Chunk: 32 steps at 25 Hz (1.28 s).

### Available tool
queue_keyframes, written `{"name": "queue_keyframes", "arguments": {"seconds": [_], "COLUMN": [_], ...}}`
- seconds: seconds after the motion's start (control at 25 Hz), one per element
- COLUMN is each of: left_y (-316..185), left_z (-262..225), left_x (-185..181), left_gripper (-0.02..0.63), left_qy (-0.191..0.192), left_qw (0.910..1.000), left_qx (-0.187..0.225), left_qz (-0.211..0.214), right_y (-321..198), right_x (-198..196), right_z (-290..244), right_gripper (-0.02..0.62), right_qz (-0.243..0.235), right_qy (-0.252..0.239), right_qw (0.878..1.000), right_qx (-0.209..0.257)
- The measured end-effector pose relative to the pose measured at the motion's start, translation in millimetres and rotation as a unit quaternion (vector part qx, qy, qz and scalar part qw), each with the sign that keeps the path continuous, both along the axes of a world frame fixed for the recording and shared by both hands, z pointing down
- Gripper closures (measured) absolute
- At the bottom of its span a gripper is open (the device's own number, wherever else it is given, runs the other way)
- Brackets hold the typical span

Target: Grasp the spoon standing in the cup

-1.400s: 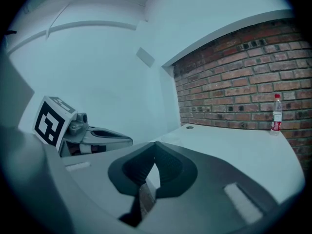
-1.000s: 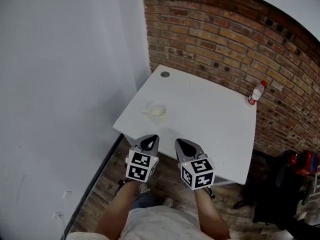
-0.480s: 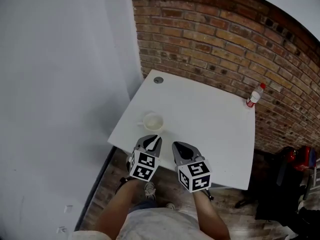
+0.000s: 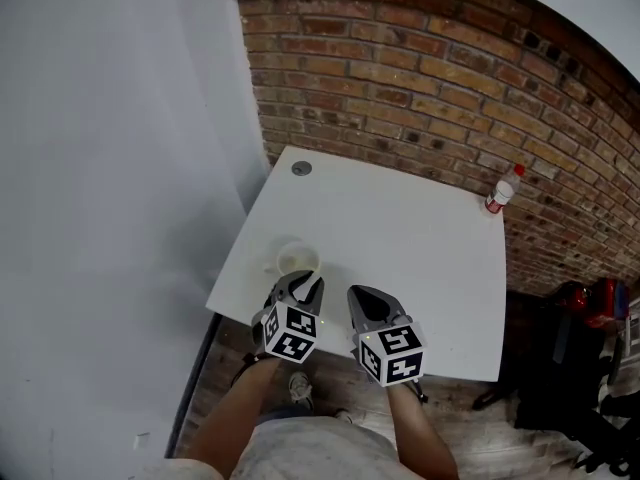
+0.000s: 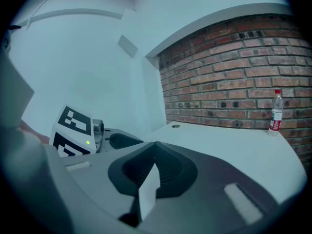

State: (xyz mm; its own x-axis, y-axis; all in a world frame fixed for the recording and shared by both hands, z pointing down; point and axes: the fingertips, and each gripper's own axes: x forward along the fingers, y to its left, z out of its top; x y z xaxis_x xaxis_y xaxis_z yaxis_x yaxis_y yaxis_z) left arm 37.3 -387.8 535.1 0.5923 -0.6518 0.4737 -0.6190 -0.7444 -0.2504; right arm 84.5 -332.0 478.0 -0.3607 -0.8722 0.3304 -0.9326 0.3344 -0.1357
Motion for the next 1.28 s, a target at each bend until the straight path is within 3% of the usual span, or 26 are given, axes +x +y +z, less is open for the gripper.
{"name": "queue_keyframes", "arguments": {"seconds": [0.64,1.28], "left_y": [-24.1,-24.5], "left_z": [14.6,15.1], "left_x": [10.3,9.6], "left_gripper": [0.525,0.578], "left_qy": [-0.049,-0.041], "left_qw": [0.9986,0.9991], "left_qx": [-0.009,-0.012], "left_qz": [0.019,0.004], "right_y": [-20.8,-18.6], "right_x": [12.2,18.6], "right_z": [3.8,3.9], "right_gripper": [0.588,0.588], "right_qz": [0.036,0.033], "right_qy": [-0.012,-0.011], "right_qw": [0.999,0.999], "right_qx": [-0.006,-0.006]}}
